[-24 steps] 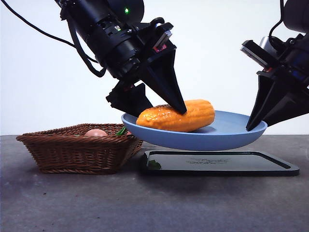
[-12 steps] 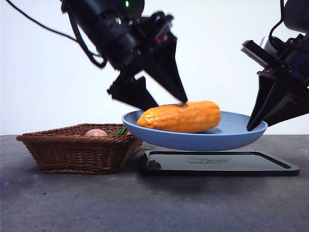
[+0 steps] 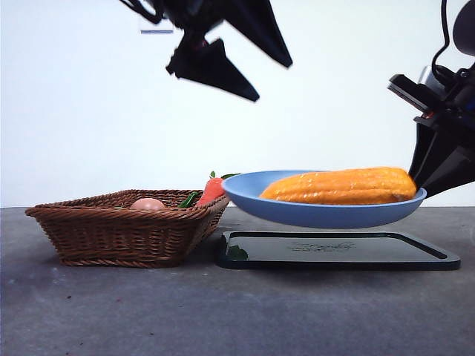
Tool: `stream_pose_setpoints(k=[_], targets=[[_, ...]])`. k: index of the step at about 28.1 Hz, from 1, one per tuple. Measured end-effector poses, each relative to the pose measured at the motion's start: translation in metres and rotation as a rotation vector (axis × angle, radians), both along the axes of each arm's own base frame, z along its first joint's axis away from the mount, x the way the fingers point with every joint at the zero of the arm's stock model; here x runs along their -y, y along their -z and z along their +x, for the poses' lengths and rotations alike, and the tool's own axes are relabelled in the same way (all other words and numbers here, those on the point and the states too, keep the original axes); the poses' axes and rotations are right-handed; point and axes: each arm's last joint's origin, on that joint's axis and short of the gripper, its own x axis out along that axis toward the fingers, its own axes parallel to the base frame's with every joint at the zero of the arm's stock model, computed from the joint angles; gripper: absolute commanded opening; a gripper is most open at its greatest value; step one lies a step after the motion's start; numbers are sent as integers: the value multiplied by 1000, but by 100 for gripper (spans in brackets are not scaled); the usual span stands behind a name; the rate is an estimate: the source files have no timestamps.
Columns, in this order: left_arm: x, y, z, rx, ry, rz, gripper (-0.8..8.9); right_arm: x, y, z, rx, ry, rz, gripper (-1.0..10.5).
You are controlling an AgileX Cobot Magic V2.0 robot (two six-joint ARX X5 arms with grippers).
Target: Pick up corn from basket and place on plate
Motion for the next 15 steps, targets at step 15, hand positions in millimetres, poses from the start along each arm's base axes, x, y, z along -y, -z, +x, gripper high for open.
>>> stream_pose_setpoints(k=[15], targets=[[-8,-14,-10,10,0,-8,313,10,39,89,-114,44,-20,1]])
